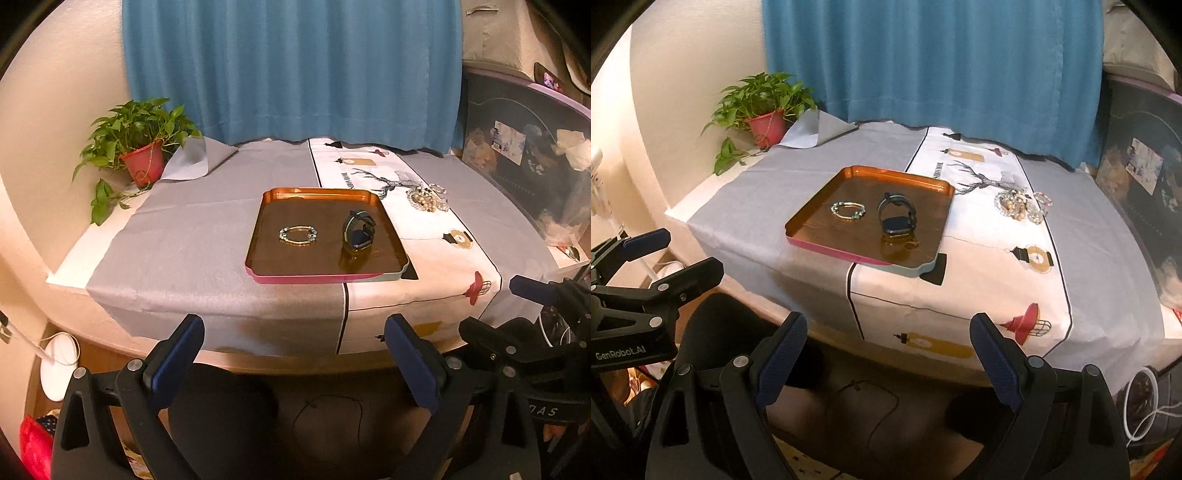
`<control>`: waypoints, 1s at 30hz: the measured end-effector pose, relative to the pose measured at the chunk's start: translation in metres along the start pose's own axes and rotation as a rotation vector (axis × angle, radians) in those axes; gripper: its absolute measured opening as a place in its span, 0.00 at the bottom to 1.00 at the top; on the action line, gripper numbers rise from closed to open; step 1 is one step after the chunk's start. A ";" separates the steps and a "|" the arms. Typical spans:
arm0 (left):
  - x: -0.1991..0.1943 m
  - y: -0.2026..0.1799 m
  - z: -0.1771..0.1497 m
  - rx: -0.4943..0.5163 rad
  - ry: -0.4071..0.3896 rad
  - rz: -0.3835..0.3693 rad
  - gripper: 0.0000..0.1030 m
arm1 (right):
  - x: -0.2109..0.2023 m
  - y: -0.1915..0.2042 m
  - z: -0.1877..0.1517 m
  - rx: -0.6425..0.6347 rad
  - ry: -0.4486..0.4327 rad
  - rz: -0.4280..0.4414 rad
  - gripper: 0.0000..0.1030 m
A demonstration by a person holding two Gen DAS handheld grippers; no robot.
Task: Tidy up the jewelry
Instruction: 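Open both grippers to drop the watch and bracelet into the tray, then withdraw, then grasp the pearl hairpin with the right gripper while the left grasps a crystal bracelet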
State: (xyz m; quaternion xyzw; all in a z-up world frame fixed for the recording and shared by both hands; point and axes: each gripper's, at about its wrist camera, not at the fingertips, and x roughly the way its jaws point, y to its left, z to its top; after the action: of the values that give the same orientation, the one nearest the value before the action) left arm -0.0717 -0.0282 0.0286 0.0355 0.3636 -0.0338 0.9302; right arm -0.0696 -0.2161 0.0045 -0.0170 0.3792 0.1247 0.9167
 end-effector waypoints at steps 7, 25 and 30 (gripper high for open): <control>-0.004 -0.005 -0.002 0.014 -0.005 -0.001 0.94 | -0.003 -0.003 -0.002 0.016 -0.002 -0.004 0.87; 0.002 -0.006 -0.005 0.010 0.013 -0.005 0.95 | 0.001 0.001 -0.003 0.007 0.013 -0.004 0.87; 0.004 -0.007 -0.006 0.014 0.017 -0.005 0.95 | 0.005 0.002 -0.005 0.009 0.022 -0.003 0.87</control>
State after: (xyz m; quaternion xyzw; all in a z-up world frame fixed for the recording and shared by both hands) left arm -0.0730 -0.0346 0.0211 0.0416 0.3712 -0.0382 0.9268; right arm -0.0699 -0.2140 -0.0023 -0.0149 0.3896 0.1213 0.9129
